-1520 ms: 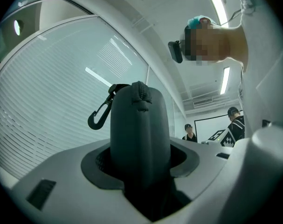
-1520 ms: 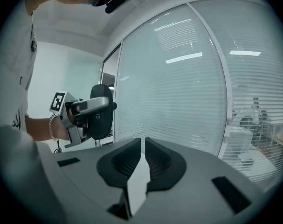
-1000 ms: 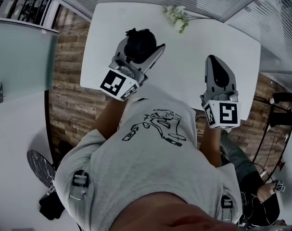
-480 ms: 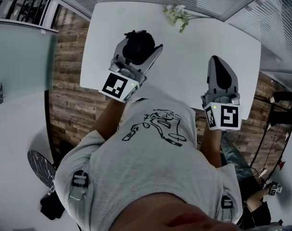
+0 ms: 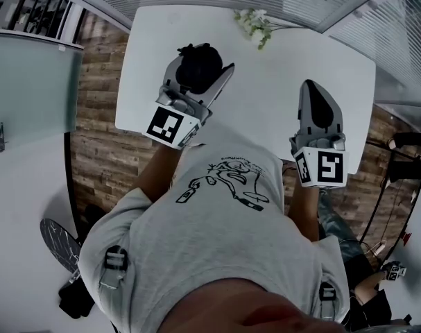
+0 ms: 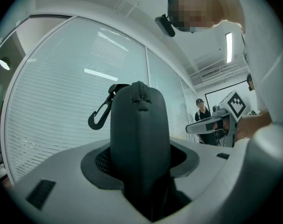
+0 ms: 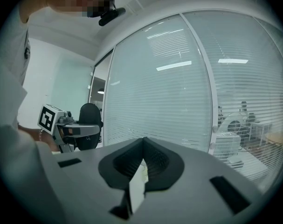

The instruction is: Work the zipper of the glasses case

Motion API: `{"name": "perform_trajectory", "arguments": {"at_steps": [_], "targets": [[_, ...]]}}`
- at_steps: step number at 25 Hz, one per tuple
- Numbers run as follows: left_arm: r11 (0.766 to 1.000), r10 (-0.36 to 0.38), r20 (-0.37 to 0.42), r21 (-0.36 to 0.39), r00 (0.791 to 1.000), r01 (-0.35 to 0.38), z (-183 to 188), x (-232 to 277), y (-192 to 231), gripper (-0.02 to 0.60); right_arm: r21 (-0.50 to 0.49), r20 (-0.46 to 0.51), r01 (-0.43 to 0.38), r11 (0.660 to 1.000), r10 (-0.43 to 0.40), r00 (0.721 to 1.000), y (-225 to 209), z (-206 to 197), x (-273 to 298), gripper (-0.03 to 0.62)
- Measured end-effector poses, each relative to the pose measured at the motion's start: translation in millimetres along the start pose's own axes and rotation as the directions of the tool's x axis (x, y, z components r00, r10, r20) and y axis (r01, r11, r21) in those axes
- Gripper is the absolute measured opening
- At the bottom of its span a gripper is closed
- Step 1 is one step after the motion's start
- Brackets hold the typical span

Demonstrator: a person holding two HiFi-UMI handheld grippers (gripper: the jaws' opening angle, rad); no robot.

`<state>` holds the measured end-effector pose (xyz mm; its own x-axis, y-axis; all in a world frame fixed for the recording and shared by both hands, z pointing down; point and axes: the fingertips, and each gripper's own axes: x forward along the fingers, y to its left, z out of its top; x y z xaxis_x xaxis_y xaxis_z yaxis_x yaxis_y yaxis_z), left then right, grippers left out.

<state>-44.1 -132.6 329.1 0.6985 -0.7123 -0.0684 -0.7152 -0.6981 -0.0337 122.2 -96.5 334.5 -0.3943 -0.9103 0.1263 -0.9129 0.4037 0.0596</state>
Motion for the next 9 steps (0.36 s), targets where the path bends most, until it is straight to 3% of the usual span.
{"name": "perform_trajectory", "arguments": {"at_steps": [9], "targets": [[1.0,0.007,0.0,-0.013,1.0,-0.007,-1.3,4.2,2.7,0.245,0.002,-0.005,0.003,1.0,-0.003,1.0,-3.4,-4.6,3.2,0.003]]}}
